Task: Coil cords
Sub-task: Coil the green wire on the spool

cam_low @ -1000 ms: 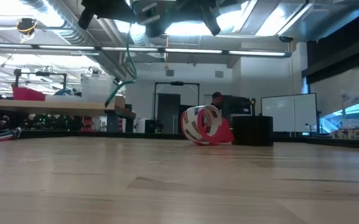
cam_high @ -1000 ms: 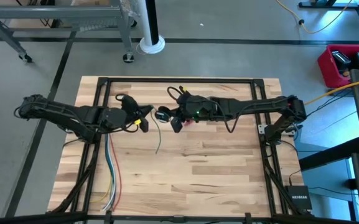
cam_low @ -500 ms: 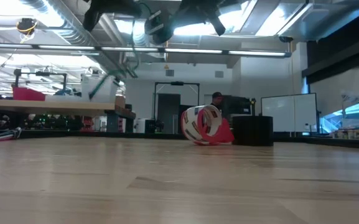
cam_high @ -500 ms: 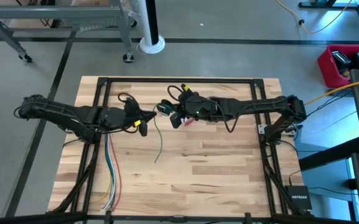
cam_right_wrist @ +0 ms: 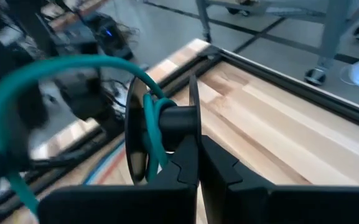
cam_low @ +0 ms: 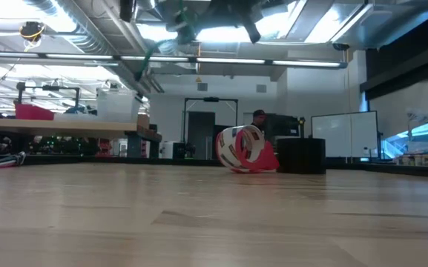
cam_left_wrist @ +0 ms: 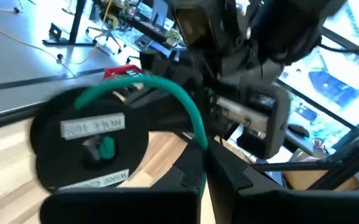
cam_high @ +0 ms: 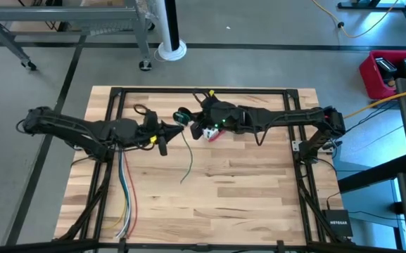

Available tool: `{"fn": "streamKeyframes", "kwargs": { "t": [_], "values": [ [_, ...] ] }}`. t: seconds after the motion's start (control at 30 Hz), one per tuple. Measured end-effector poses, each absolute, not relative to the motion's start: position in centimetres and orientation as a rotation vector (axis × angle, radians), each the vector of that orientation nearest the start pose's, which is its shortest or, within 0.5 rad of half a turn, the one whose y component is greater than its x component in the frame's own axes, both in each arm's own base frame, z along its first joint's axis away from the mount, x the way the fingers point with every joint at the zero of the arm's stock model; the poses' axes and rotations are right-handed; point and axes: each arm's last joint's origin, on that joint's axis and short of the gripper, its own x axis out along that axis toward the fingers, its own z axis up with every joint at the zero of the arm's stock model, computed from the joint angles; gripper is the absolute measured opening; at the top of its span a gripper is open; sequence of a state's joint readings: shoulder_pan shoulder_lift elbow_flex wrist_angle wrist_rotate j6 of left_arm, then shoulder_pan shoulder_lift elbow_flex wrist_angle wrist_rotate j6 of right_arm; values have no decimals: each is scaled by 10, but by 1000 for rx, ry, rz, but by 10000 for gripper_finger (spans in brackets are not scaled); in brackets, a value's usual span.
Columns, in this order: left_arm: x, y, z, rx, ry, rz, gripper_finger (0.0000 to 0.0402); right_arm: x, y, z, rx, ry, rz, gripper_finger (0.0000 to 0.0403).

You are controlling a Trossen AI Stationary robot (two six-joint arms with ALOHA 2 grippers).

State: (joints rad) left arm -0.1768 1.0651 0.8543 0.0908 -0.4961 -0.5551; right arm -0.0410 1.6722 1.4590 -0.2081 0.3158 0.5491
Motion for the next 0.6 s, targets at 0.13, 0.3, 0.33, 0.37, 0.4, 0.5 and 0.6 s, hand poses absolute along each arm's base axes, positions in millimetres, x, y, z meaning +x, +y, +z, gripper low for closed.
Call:
{"fn": "streamKeyframes", "kwargs": {
  "t": [0.13, 0.3, 0.33, 0.37, 0.4, 0.5, 0.6],
  "values": [
    [251, -31, 323, -506, 24, 304, 0, 387, -24, 338, 488, 271, -433, 3],
    [271, -36, 308, -511, 55, 259, 0, 387, -24, 339, 489, 265, -430, 3],
    [274, -37, 304, -511, 70, 261, 0, 387, -24, 339, 489, 265, -429, 3],
    [276, -37, 301, -516, 83, 265, 0, 387, -24, 339, 489, 264, -429, 3],
    [277, -37, 297, -518, 102, 270, 0, 387, -24, 339, 489, 263, -428, 3],
    [278, -38, 290, -505, 160, 289, 0, 387, -24, 339, 491, 262, -424, 3],
    [276, -37, 283, -497, 220, 329, 0, 387, -23, 340, 496, 268, -397, 3]
  ]
}}
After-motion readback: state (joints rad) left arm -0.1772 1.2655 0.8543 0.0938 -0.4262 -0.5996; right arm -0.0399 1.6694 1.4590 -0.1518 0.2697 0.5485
